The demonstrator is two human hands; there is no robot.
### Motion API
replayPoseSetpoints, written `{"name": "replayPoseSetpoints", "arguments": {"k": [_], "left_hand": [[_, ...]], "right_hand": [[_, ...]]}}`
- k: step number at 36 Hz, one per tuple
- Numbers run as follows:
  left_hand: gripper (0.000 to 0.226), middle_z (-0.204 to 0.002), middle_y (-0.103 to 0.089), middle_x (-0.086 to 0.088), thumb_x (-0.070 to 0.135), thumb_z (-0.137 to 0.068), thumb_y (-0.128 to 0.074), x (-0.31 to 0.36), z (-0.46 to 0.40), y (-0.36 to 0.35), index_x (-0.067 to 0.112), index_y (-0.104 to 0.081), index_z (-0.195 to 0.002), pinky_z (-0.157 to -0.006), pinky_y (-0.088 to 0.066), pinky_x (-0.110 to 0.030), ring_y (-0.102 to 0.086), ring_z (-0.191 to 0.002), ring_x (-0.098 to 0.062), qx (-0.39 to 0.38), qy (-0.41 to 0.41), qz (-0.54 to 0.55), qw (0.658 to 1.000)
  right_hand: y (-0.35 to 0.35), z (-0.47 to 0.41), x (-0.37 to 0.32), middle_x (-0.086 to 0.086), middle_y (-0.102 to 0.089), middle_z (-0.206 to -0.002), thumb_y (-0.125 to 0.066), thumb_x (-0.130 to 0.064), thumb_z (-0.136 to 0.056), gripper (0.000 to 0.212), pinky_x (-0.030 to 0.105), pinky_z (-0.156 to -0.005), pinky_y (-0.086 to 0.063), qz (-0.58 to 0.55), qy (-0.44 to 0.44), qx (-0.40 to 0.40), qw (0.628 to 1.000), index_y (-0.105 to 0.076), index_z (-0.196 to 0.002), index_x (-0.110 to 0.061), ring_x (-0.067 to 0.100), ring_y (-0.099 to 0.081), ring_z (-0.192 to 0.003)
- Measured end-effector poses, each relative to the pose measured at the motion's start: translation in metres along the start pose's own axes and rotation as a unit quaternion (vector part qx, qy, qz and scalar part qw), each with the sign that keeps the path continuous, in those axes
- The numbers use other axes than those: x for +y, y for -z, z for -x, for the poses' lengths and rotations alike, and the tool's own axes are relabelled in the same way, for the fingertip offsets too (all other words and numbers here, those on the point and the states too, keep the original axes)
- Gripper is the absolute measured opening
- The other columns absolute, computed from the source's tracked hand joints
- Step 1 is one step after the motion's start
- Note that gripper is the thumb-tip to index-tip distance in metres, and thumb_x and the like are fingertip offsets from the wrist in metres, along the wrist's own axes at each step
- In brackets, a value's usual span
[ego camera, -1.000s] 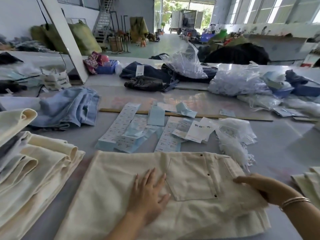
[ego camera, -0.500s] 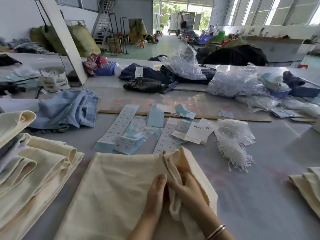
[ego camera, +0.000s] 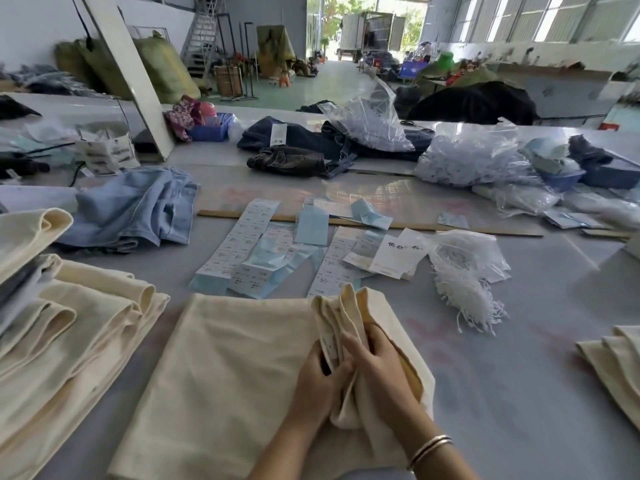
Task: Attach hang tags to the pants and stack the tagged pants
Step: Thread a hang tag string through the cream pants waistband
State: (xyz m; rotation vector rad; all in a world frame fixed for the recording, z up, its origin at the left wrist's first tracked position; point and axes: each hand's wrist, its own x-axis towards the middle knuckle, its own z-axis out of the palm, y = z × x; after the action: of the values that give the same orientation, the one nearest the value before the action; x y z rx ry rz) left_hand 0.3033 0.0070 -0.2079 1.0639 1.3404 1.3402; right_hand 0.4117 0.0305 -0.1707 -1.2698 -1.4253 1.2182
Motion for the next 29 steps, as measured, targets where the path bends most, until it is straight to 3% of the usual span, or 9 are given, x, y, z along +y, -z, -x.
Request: {"name": "replayPoseSetpoints", "arguments": {"k": [4, 7, 9, 12, 16, 20, 24, 29], "left_hand": [[0.039, -0.095, -0.074, 0.009, 0.035, -0.07, -0.071, -0.002, -0.003, -0.001, 0.022, -0.062, -0.106, -0.076, -0.051, -0.017, -0.068, -0.091, -0.003, -0.003, 0.004, 0.009, 1.0], [0.034, -0.1, -0.073, 0.01, 0.031, -0.073, -0.066, -0.006, -0.004, -0.001, 0.022, -0.065, -0.107, -0.083, -0.051, -0.019, -0.067, -0.098, -0.005, 0.01, 0.01, 0.031, 0.999], [0.031, -0.102, -0.074, 0.005, 0.029, -0.079, -0.059, -0.008, -0.006, -0.001, 0.018, -0.067, -0.106, -0.09, -0.051, -0.028, -0.067, -0.102, -0.012, 0.019, 0.032, 0.065, 0.997], [0.021, -0.103, -0.074, -0.006, 0.014, -0.092, -0.054, -0.011, -0.008, 0.0, 0.013, -0.072, -0.102, -0.094, -0.051, -0.042, -0.067, -0.103, -0.026, 0.039, 0.071, 0.115, 0.99], [0.03, -0.104, -0.072, -0.015, 0.006, -0.096, -0.047, -0.01, -0.01, 0.003, 0.016, -0.074, -0.101, -0.094, -0.05, -0.045, -0.067, -0.1, -0.033, 0.033, 0.113, 0.181, 0.976], [0.03, -0.106, -0.071, -0.019, 0.005, -0.093, -0.047, -0.006, -0.01, 0.006, 0.014, -0.073, -0.104, -0.095, -0.049, -0.044, -0.067, -0.102, -0.035, 0.017, 0.132, 0.222, 0.966], [0.03, -0.103, -0.071, -0.021, 0.004, -0.092, -0.046, -0.003, -0.008, 0.007, 0.013, -0.073, -0.102, -0.088, -0.051, -0.042, -0.068, -0.096, -0.035, 0.012, 0.134, 0.225, 0.965], [0.028, -0.103, -0.07, -0.023, 0.007, -0.086, -0.05, 0.001, -0.003, 0.007, 0.013, -0.072, -0.102, -0.083, -0.049, -0.04, -0.066, -0.09, -0.032, -0.008, 0.115, 0.215, 0.97]], "right_hand": [[-0.001, -0.004, 0.007, -0.012, -0.07, -0.093, -0.063, -0.029, -0.089, 0.01, 0.013, -0.072, -0.048, 0.039, 0.007, 0.018, 0.999, -0.062, -0.098, -0.028, -0.002, -0.063, -0.087], [0.003, -0.007, 0.012, -0.005, -0.07, -0.089, -0.058, -0.021, -0.093, 0.007, 0.02, -0.074, -0.049, 0.027, -0.006, 0.027, 0.999, -0.064, -0.092, -0.02, 0.01, -0.064, -0.086], [0.006, -0.007, 0.014, -0.002, -0.07, -0.086, -0.057, -0.02, -0.093, 0.01, 0.021, -0.072, -0.049, 0.0, -0.029, 0.037, 0.999, -0.065, -0.09, -0.015, 0.017, -0.065, -0.086], [0.013, -0.009, 0.015, 0.005, -0.072, -0.087, -0.057, -0.02, -0.092, 0.013, 0.035, -0.079, -0.053, -0.07, -0.076, 0.062, 0.993, -0.069, -0.09, -0.014, 0.024, -0.067, -0.087], [0.023, -0.009, 0.009, 0.005, -0.074, -0.077, -0.054, -0.007, -0.091, 0.018, 0.021, -0.053, -0.053, -0.242, -0.107, 0.102, 0.959, -0.071, -0.085, -0.011, 0.013, -0.07, -0.066], [0.026, -0.01, 0.011, 0.011, -0.069, -0.077, -0.055, -0.008, -0.089, 0.017, 0.026, -0.056, -0.054, -0.283, -0.125, 0.12, 0.943, -0.068, -0.078, -0.009, 0.019, -0.066, -0.066], [0.026, -0.012, 0.013, 0.009, -0.065, -0.07, -0.055, -0.008, -0.088, 0.019, 0.022, -0.051, -0.051, -0.293, -0.125, 0.146, 0.937, -0.063, -0.072, -0.011, 0.017, -0.063, -0.062], [0.028, -0.015, 0.015, 0.007, -0.069, -0.072, -0.053, -0.009, -0.089, 0.015, 0.023, -0.052, -0.052, -0.315, -0.145, 0.145, 0.927, -0.067, -0.083, -0.01, 0.017, -0.067, -0.063]]}}
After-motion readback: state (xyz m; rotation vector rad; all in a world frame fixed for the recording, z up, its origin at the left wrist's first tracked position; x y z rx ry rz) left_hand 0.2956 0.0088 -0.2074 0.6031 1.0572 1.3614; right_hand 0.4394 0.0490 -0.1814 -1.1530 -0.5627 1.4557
